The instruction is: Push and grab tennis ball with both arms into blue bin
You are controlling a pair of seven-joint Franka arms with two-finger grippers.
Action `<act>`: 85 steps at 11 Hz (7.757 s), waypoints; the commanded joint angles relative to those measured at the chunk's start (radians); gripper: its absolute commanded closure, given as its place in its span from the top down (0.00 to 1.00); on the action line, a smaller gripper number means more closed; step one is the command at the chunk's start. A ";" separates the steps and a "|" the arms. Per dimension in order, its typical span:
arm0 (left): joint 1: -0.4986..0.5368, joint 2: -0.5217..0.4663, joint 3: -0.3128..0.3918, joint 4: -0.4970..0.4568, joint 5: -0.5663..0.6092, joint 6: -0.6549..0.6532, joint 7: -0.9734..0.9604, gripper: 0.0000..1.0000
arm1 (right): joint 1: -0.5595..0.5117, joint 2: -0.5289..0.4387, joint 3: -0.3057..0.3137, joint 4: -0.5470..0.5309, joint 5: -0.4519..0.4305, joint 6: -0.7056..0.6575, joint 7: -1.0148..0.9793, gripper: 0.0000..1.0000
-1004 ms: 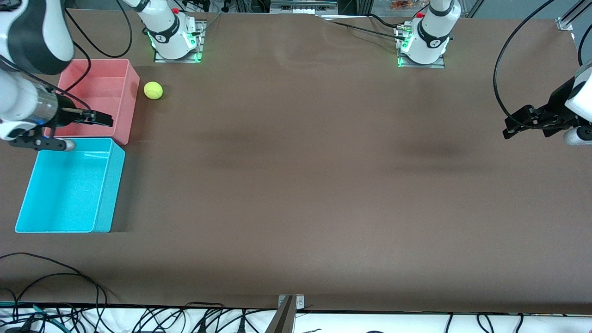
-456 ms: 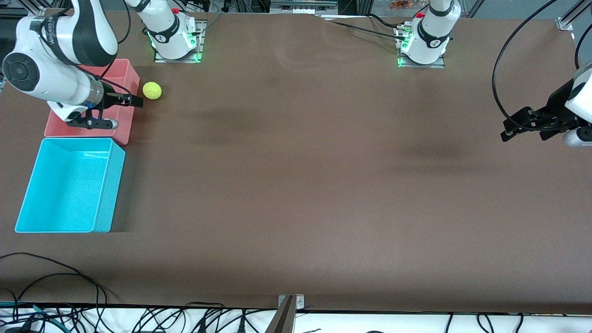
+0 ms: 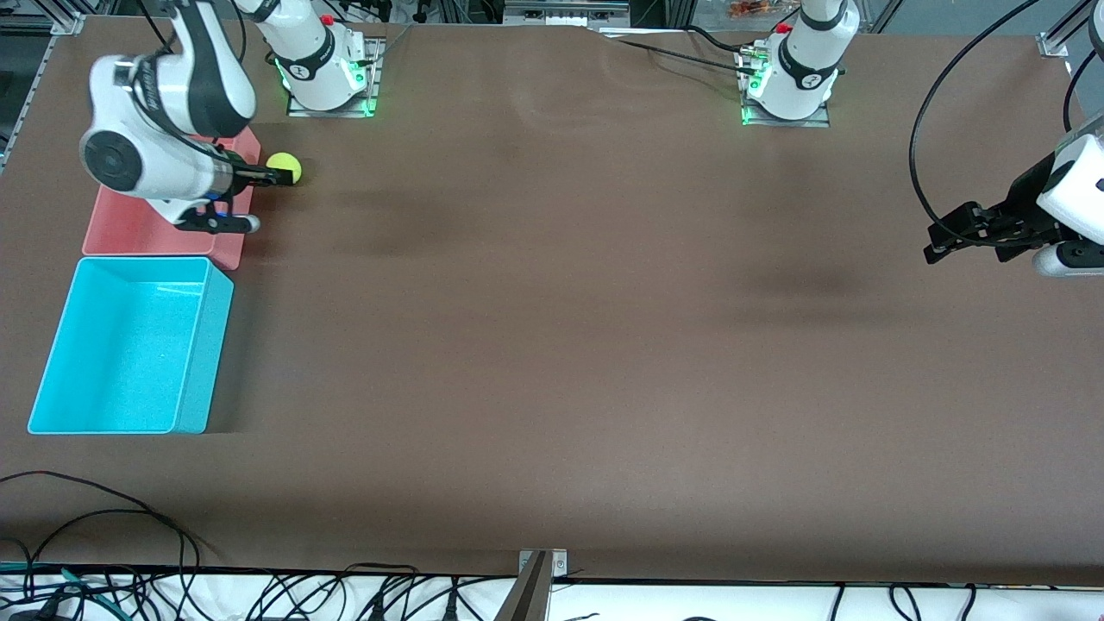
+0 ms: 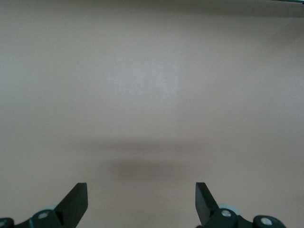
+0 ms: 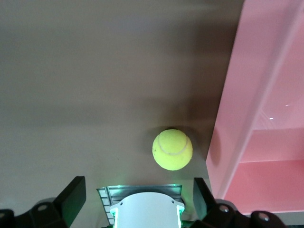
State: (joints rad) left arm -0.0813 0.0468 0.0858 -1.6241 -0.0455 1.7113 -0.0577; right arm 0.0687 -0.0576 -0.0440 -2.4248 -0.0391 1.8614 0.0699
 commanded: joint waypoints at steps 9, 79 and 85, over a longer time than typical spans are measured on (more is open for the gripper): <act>0.005 -0.033 -0.023 -0.031 0.049 -0.008 0.021 1.00 | -0.001 0.145 0.018 -0.152 -0.130 0.145 0.086 1.00; 0.011 -0.062 -0.057 -0.033 0.010 -0.012 0.133 1.00 | -0.166 0.057 0.069 0.723 0.062 -0.127 -0.199 1.00; 0.012 -0.059 -0.057 -0.033 0.012 -0.010 0.133 1.00 | -0.050 0.073 -0.040 0.662 0.079 -0.038 -0.202 1.00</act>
State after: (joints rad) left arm -0.0749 -0.0068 0.0274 -1.6520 -0.0143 1.7001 0.0491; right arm 0.0004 0.0070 -0.0692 -1.7238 0.0163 1.7642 -0.1288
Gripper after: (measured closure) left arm 0.000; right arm 0.000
